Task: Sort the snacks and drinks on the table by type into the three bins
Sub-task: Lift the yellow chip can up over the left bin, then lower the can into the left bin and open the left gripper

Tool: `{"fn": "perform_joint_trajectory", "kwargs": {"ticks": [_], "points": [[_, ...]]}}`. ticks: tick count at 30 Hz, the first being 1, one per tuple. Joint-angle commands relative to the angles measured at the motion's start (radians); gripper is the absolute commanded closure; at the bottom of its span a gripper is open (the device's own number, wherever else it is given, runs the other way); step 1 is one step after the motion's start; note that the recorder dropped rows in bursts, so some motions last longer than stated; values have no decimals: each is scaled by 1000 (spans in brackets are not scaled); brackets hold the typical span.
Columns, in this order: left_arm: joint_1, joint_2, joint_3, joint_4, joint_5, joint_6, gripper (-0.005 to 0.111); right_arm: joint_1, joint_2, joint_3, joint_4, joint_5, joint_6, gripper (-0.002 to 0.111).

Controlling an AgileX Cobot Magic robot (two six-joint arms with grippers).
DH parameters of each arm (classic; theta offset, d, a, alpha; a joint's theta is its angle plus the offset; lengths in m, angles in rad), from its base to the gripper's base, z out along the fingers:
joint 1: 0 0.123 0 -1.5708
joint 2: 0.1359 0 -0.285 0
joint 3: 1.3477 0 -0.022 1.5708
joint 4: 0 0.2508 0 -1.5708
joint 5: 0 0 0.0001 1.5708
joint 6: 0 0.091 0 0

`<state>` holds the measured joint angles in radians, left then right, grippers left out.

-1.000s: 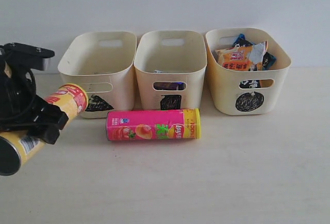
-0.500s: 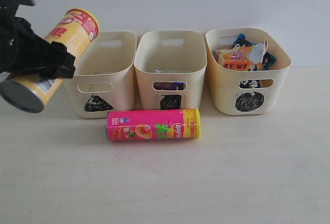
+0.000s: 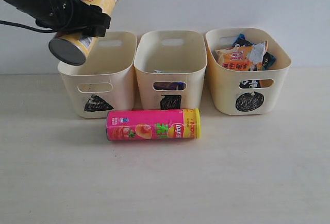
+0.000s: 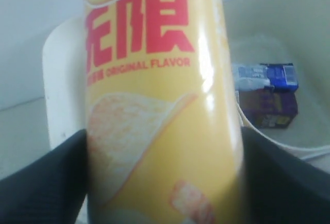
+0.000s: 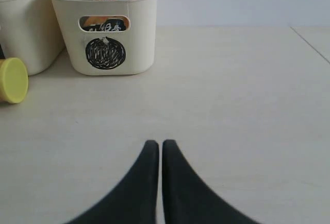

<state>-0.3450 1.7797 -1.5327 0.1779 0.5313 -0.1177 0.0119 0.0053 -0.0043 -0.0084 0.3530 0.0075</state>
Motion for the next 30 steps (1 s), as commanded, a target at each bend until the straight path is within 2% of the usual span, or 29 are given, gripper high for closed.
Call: {"fn": "perform_joint_trajectory", "kwargs": {"ticks": [1,9,17,30], "points": [[33,69,-65,2,-53,-1,102,-2,-5,4,-1,-12,-2,108],[91,184,-137,-35,-131,-1,102,-2,-5,4,-1,-12,-2,108],[92,270,-152,-35,-254,-1,102,-2,-5,4,-1,-12,-2,108],[93,360,-201,-35,-219,-2,102,-2,-5,4,-1,-12,-2,108]]}}
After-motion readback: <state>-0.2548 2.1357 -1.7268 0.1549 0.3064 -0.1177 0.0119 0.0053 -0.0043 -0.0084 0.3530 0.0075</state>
